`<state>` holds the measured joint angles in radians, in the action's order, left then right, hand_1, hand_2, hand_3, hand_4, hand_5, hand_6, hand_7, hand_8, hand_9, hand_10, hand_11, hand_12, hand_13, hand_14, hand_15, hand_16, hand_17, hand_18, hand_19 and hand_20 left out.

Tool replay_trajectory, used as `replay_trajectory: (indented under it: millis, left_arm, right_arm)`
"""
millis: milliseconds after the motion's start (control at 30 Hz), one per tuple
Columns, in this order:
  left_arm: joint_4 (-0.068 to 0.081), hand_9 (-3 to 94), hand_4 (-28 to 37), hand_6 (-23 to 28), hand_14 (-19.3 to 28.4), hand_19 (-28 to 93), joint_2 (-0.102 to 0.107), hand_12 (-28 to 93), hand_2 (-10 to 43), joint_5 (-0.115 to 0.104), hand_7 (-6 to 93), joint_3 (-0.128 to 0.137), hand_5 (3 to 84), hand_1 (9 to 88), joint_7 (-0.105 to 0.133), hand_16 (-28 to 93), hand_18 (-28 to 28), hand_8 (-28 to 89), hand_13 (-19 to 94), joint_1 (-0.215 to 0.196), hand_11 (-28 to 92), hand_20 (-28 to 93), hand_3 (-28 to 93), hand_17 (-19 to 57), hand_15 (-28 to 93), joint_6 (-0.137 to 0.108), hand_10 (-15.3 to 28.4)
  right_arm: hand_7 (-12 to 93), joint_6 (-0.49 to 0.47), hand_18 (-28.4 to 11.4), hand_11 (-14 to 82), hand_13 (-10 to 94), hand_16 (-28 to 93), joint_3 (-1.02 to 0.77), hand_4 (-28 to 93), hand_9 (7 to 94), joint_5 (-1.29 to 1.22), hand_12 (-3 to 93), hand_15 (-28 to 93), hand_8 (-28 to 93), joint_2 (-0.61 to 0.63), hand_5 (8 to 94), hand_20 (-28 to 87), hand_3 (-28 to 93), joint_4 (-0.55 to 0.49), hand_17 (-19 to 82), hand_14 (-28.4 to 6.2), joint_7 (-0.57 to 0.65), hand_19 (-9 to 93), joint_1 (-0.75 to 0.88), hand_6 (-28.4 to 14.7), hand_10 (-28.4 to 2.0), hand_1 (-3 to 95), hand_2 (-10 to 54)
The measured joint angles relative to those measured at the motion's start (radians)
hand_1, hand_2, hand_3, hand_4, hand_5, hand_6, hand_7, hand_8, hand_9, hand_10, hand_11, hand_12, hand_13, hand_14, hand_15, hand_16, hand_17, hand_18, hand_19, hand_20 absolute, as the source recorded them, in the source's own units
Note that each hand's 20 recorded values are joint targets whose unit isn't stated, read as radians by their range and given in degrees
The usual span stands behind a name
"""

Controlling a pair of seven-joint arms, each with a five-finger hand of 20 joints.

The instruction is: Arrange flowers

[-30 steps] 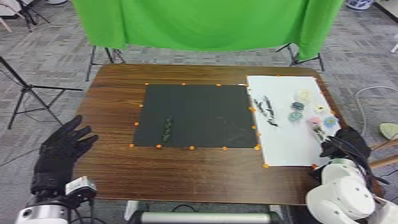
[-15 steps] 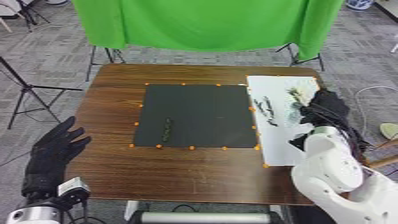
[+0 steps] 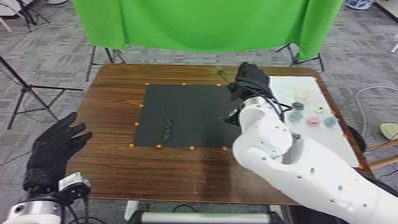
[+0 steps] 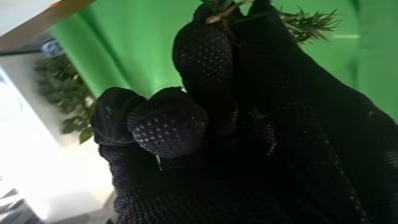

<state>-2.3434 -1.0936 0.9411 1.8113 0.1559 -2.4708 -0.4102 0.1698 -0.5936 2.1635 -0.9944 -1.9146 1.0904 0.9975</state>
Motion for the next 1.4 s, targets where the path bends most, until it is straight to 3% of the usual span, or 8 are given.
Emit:
replay_trajectory:
  millis: [267,367,533,633,1167,1400]
  left_arm:
    - [0.018,32.6,-19.9,8.8,27.1,66,-0.035,9,6.2,0.011,14.0,-0.001,34.9,25.1,-0.027,-9,24.5,-10,26,0.024,26,-6,82,-7.9,50,0.041,19.3]
    - [0.032,32.8,-20.1,8.8,27.2,66,-0.037,9,6.4,0.016,14.1,-0.015,35.0,25.2,-0.036,-9,24.8,-10,26,0.042,26,-7,82,-7.9,50,0.053,19.4]
    - [0.056,33.0,-20.1,8.8,27.4,66,-0.035,10,6.4,0.022,14.1,-0.045,35.0,25.1,-0.047,-9,24.9,-10,27,0.107,26,-7,82,-7.9,50,0.071,19.4]
    - [0.057,33.1,-20.2,8.7,27.4,66,-0.034,10,6.5,0.023,14.2,-0.046,35.1,25.1,-0.047,-9,24.9,-10,27,0.127,26,-8,82,-8.0,50,0.073,19.4]
    - [0.057,33.1,-19.8,8.6,27.2,66,-0.029,10,6.5,0.025,14.1,-0.048,35.1,25.1,-0.049,-9,24.8,-10,27,0.129,25,-9,82,-7.9,49,0.078,19.3]
    - [0.056,32.7,-19.5,8.5,26.8,66,-0.028,10,6.5,0.025,14.2,-0.046,35.0,25.0,-0.049,-9,24.5,-10,26,0.127,25,-9,83,-7.9,49,0.077,19.0]
  right_arm:
    - [24,-0.064,-27.9,52.3,82,19,0.060,-28,87.1,-0.046,22.4,79,17,-0.117,88.0,56,83,0.092,46,-10.5,-0.065,93,0.021,-4.8,-14.6,51.3,-9.5]
    - [24,-0.133,-28.0,52.4,82,19,0.066,-28,87.1,-0.060,22.4,79,17,-0.172,88.0,56,83,0.148,46,-10.5,-0.088,93,0.050,-4.8,-14.5,51.3,-9.5]
    - [24,-0.133,-28.0,52.4,82,19,0.142,-28,87.1,-0.096,22.3,79,17,-0.210,88.0,56,83,0.186,46,-10.6,-0.074,93,0.048,-4.8,-14.5,51.2,-9.5]
    - [24,-0.128,-28.1,52.5,82,19,0.154,-28,87.1,-0.102,22.3,79,16,-0.214,88.1,56,83,0.185,46,-10.6,-0.071,93,0.048,-4.8,-14.5,51.1,-9.5]
    - [26,-0.166,-28.2,53.1,81,19,0.118,-27,85.0,-0.100,22.6,79,14,-0.232,86.5,55,81,0.182,45,-11.4,-0.071,93,0.070,-5.0,-15.3,44.4,-9.5]
    - [26,-0.300,-28.3,53.6,79,19,0.059,-26,83.0,-0.098,22.7,80,11,-0.248,84.4,55,81,0.156,44,-11.9,-0.074,93,0.106,-5.1,-16.4,39.2,-9.5]
